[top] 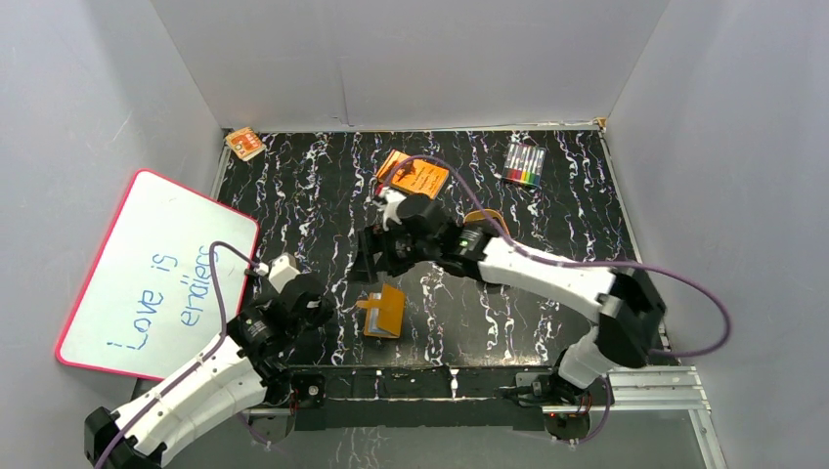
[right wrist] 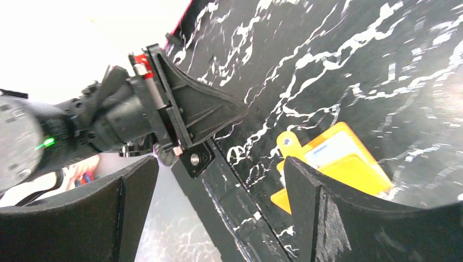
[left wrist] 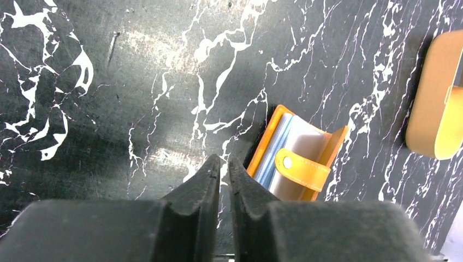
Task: Put the credit cards into the card holder
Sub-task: Close the card holder at the center of the board.
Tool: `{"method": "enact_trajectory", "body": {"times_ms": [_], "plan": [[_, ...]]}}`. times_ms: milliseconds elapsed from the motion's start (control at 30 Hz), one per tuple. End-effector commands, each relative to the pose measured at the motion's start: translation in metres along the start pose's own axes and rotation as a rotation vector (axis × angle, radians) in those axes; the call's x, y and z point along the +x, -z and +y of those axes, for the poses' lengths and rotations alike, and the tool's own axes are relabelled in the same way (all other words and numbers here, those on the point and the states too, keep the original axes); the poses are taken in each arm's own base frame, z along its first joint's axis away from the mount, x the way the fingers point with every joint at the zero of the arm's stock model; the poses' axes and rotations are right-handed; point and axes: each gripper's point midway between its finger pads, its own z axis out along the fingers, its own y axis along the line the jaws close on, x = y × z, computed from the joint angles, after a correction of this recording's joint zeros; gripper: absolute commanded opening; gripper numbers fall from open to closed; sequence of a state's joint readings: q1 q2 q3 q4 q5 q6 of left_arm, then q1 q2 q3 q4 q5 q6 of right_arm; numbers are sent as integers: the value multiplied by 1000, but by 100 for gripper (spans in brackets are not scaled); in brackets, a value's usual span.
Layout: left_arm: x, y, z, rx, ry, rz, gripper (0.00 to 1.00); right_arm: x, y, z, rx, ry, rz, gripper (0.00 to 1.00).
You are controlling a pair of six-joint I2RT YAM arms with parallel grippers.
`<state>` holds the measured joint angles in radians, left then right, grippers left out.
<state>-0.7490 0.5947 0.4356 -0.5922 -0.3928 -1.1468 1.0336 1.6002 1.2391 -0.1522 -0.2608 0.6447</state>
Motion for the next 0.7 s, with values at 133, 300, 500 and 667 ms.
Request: {"method": "enact_trajectory", "body": {"times_ms": [133,300,500,667], "plan": [[-19,4,-21,36,-50,-52,43,40,61,-69,298,23,-65,64],[-22,7,-37,82,-79,-39,69,62,37,-67,204,-9,10,32],[-11,4,-53,153,-121,17,77,63,-5,-66,135,-32,56,29],[1,-3,-60,179,-136,63,80,73,-26,-79,162,-61,115,29]]}}
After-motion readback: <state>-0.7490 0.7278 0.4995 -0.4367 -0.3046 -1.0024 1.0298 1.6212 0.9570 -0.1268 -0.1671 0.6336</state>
